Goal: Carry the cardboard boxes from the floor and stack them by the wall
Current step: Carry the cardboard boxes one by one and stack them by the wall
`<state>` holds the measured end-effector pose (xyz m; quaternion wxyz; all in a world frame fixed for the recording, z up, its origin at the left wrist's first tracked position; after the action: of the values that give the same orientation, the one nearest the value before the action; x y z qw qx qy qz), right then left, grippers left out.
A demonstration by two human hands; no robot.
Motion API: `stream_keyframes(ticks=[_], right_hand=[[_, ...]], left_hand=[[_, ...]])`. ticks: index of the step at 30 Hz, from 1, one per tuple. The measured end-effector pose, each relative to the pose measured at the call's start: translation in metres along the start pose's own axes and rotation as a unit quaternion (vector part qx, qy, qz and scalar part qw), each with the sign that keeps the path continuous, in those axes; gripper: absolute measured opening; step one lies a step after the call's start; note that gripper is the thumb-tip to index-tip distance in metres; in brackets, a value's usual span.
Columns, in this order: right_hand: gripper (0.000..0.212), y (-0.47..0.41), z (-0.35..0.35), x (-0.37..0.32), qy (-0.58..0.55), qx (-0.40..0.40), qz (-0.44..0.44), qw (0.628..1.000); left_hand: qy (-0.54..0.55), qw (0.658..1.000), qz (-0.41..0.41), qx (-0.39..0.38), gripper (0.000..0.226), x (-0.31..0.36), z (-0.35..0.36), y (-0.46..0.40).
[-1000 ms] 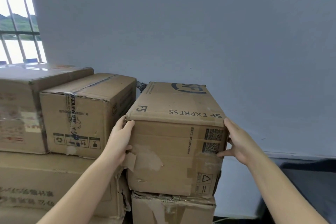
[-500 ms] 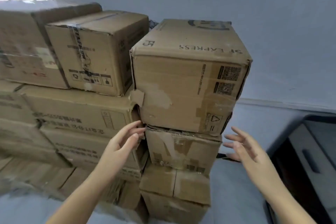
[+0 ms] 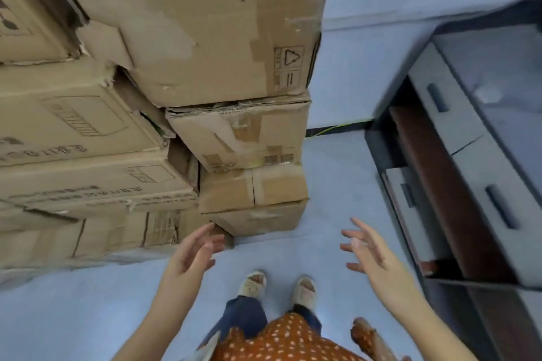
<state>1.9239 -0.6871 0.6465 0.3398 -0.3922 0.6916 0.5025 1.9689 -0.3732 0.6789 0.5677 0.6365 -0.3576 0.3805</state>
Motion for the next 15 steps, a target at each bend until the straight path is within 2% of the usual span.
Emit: stream_keyframes(ticks=[3, 7, 11, 15], right_hand=[[0.032, 0.031, 0.001, 0.023, -0.018, 0.059, 0.045, 0.997], [0.023, 0.083, 0.01, 0.042, -0.066, 0.206, 0.099, 0.971], [0.021, 0.148, 0.041, 0.055, -0.151, 0.374, 0.144, 0.904], [0.023, 0.22, 0.095, 0.072, -0.231, 0.493, 0.182, 0.819]], left_hand=[[-0.05, 0.996, -0.006, -0.074, 0.027, -0.002, 0.011, -0.008], [-0.124, 0.973, 0.001, -0.195, 0.028, 0.003, 0.026, -0.031], [-0.197, 0.923, 0.054, -0.328, 0.028, 0.022, 0.044, -0.053], [-0.229, 0.87, 0.069, -0.432, 0.025, 0.026, 0.069, -0.055]])
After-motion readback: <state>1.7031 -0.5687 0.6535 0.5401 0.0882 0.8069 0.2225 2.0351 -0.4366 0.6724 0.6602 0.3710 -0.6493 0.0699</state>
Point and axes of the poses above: each hand's wrist, its own y-axis away from the middle knuckle, its own z-axis out of the palm, x = y × z, the point moved 8 cm from there along -y, towards the middle knuckle, and after that the axes turned 9 degrees about y, right-handed, at the moved point
